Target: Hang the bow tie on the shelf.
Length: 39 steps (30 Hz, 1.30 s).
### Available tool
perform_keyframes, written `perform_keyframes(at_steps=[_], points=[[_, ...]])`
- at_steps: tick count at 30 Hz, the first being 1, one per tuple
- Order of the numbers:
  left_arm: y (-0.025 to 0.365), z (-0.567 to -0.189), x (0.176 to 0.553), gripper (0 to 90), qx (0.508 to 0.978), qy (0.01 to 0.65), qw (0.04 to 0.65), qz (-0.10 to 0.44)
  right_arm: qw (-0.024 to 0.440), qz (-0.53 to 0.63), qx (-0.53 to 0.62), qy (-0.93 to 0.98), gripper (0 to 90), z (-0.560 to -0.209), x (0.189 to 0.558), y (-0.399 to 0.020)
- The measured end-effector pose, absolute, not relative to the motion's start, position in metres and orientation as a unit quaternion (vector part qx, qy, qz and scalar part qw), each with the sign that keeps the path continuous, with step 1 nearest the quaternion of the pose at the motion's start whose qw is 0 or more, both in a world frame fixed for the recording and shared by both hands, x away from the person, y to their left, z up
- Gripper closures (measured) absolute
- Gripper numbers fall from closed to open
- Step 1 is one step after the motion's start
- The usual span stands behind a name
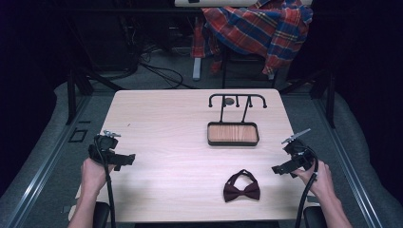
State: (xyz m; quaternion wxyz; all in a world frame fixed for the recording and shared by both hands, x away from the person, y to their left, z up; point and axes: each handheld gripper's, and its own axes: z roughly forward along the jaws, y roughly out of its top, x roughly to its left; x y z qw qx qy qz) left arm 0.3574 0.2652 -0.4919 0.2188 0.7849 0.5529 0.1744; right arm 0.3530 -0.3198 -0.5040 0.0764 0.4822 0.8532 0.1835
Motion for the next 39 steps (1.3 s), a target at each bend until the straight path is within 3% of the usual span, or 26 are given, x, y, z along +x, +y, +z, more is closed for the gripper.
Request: perform_keyframes(at_steps=[17,31,37,38,39], points=[[0.262,-0.495,0.359,0.0,0.788,0.552,0.213,0.167,0.061,0.197,0.457,0.865,0.0,-0.502,0.352,-0.304],[0.261,-0.497,0.358,0.0,0.791,0.553,0.201,0.167,0.042,0.199,0.415,0.887,0.5,-0.509,0.357,-0.266],[0.261,-0.498,0.358,0.0,0.793,0.551,0.201,0.163,0.039,0.2,0.392,0.897,8.2,-0.512,0.356,-0.249],[0.261,-0.498,0.358,0.0,0.794,0.551,0.2,0.163,0.037,0.193,0.383,0.902,14.6,-0.513,0.357,-0.244],[0.261,-0.498,0.358,0.0,0.795,0.55,0.198,0.162,0.032,0.195,0.382,0.903,15.0,-0.513,0.356,-0.241]])
